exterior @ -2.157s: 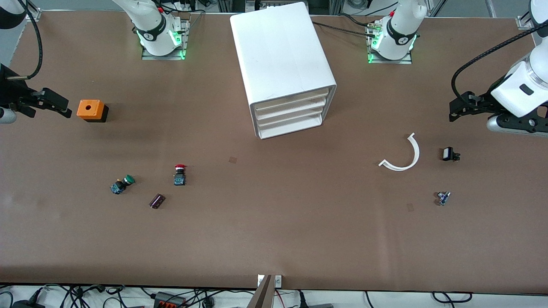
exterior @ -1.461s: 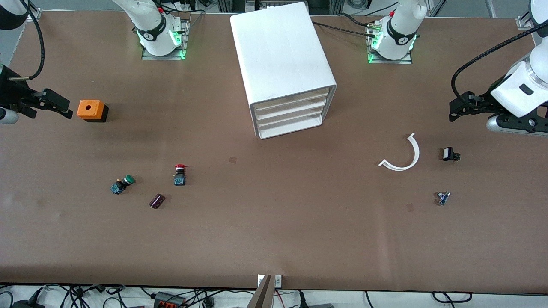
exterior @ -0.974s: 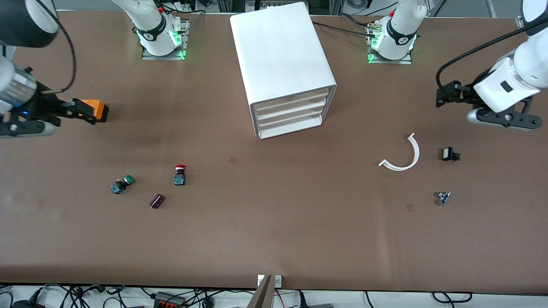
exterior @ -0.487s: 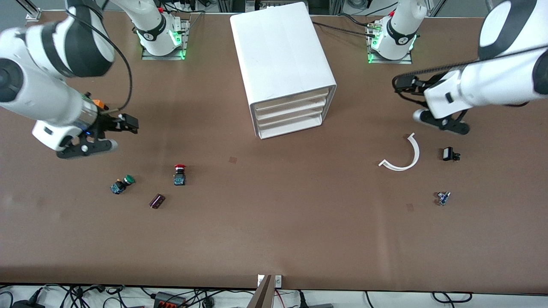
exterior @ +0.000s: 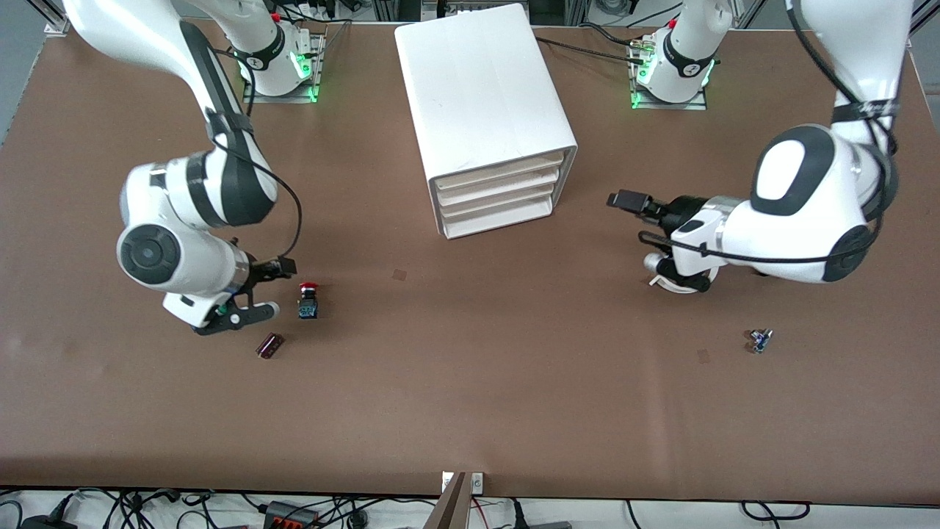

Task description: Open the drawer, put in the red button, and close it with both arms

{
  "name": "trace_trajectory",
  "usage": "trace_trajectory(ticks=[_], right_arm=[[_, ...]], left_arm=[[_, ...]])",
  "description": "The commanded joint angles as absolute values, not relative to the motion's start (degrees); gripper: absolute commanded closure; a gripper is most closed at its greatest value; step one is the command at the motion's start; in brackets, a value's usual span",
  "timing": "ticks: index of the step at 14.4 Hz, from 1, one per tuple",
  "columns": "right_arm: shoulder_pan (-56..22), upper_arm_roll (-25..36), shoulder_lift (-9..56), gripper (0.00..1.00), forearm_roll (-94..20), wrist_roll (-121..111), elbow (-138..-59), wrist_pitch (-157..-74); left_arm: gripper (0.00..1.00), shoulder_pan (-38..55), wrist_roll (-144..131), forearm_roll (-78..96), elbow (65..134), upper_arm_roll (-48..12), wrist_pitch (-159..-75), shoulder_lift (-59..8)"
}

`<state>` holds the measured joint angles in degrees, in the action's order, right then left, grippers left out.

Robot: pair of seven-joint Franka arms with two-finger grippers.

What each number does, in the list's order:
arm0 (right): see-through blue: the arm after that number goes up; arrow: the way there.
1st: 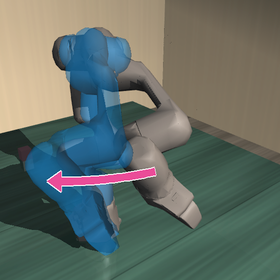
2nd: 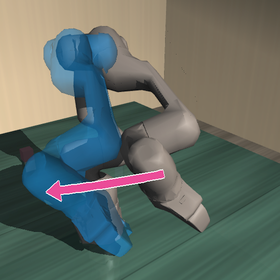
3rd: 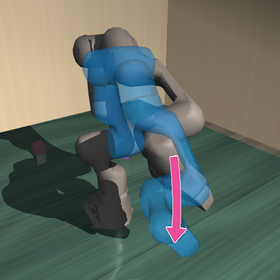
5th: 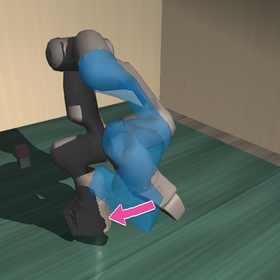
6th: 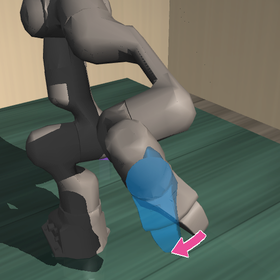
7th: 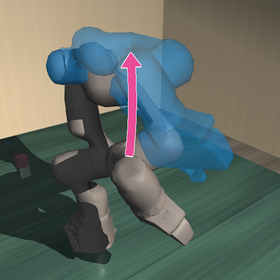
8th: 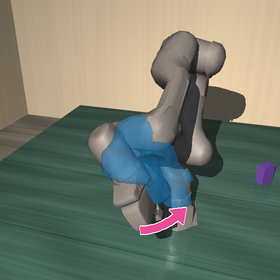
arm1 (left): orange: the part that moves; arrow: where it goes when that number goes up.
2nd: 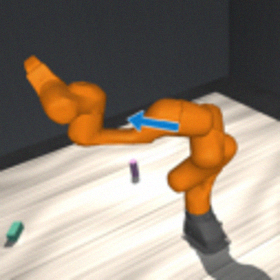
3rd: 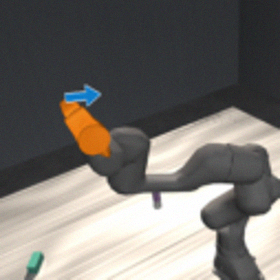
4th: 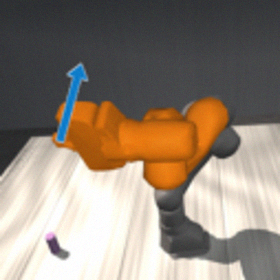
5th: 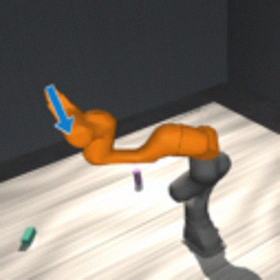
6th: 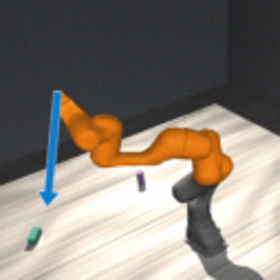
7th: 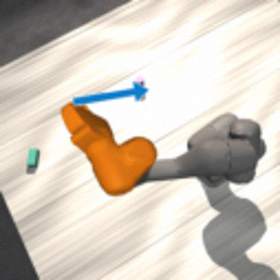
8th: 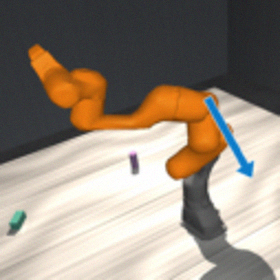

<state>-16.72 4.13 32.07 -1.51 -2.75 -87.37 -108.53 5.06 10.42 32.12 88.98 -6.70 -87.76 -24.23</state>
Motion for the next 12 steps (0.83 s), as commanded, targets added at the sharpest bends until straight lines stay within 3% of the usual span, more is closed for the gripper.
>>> trace_trajectory(ticks=[1, 5, 12], right_arm=[[-17.14, 4.39, 37.07, 0.0, -5.61, -2.29, -85.17, -112.74], [-17.23, 4.39, 42.18, 0.0, -5.8, -2.29, -85.25, -118.81], [-18.11, 4.39, 44.47, 0.0, -5.89, 1.05, -87.19, -119.88]], left_arm=[[0.0, 5.1, 19.83, 36.64, 90.35, -6.77, -92.63, -27.85], [0.0, 5.19, 36.51, 46.12, 95.78, -7.12, -95.17, -31.72], [0.0, 4.75, 43.06, 52.29, 107.82, -12.21, -102.99, -28.13]])
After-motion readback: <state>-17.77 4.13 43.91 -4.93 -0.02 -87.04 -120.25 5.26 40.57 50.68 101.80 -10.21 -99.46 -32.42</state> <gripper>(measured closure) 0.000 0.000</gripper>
